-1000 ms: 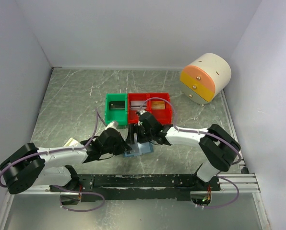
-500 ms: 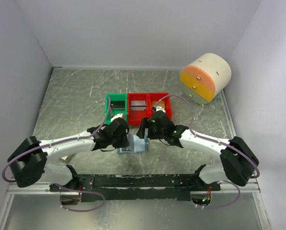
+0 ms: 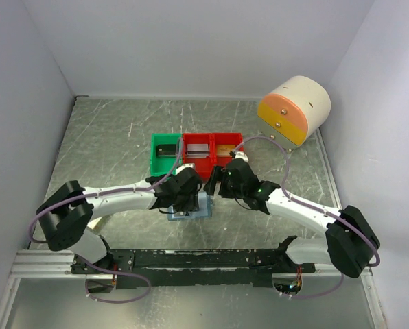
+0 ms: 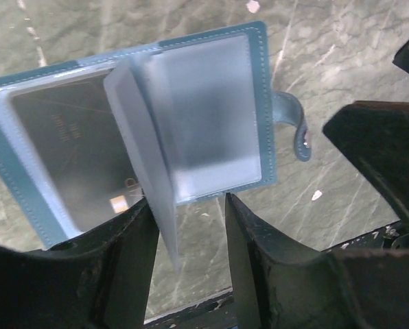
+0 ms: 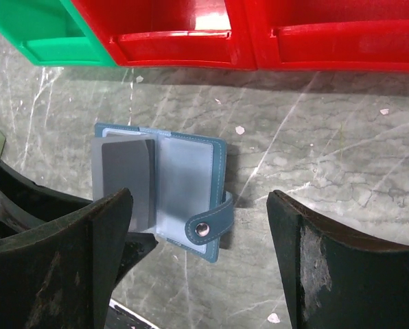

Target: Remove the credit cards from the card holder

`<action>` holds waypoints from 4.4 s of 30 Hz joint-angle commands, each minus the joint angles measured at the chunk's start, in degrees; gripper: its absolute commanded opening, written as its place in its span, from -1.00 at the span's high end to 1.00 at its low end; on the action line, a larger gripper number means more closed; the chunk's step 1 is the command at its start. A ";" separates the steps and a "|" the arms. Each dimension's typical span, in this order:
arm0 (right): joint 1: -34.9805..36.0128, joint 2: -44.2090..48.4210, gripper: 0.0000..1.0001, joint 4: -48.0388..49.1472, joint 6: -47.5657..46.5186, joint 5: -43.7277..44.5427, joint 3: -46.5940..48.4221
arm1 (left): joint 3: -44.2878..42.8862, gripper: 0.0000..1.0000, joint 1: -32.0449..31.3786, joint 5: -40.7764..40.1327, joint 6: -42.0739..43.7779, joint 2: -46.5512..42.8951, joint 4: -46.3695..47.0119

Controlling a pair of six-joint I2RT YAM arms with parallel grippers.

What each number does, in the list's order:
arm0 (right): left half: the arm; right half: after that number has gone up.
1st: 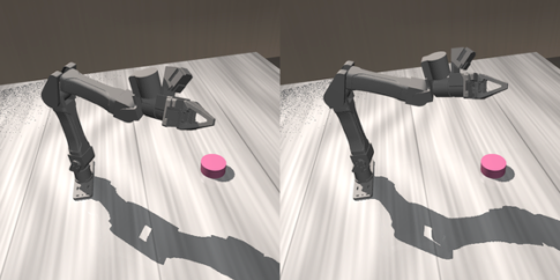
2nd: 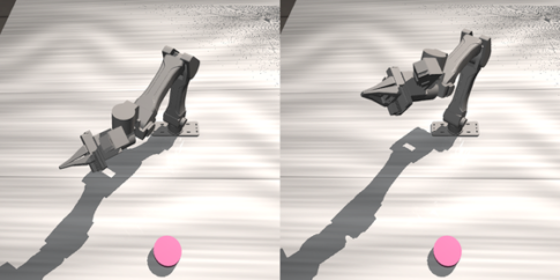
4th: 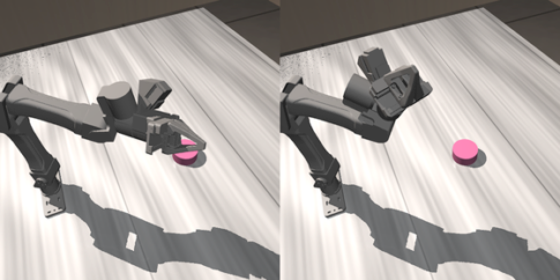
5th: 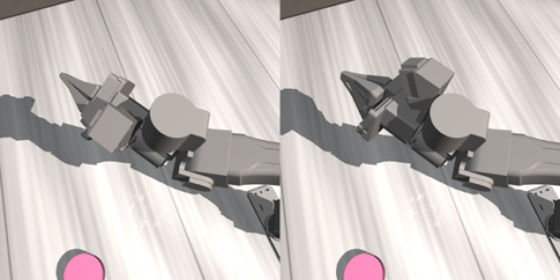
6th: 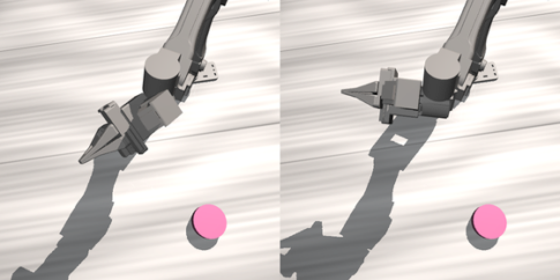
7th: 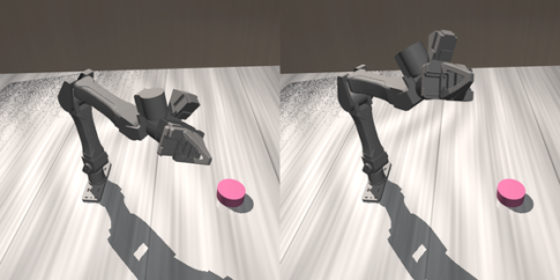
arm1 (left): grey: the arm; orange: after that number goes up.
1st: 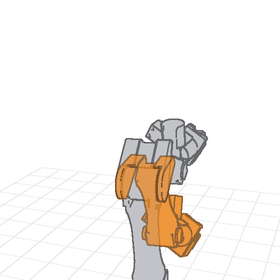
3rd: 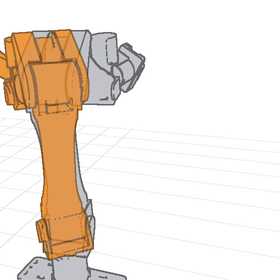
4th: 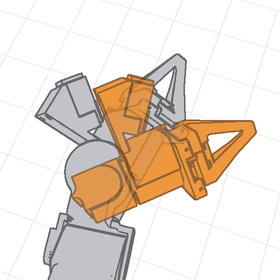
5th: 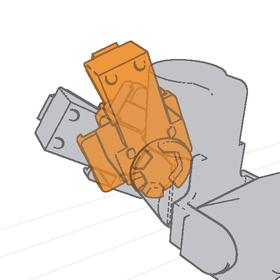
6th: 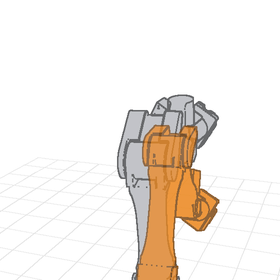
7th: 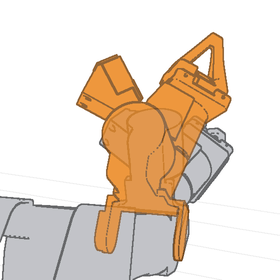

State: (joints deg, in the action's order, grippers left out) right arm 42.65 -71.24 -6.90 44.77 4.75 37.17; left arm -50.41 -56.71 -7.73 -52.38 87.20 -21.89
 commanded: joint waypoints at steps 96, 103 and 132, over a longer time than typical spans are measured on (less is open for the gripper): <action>-1.78 -14.72 0.57 9.03 -5.44 -17.10 -1.78 | 4.03 0.17 3.69 -0.98 0.81 3.54 8.37; -1.75 -12.46 0.50 10.24 -4.77 -18.41 -2.46 | 3.53 0.22 3.16 -1.68 0.16 7.23 7.22; -1.78 -17.06 0.77 8.45 -6.36 -17.49 -2.73 | 14.42 0.28 3.64 5.14 -9.23 -2.61 25.30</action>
State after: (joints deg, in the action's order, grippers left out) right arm 40.97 -87.05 3.07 39.88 -12.64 35.07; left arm -38.22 -53.43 -5.45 -58.81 86.56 -2.37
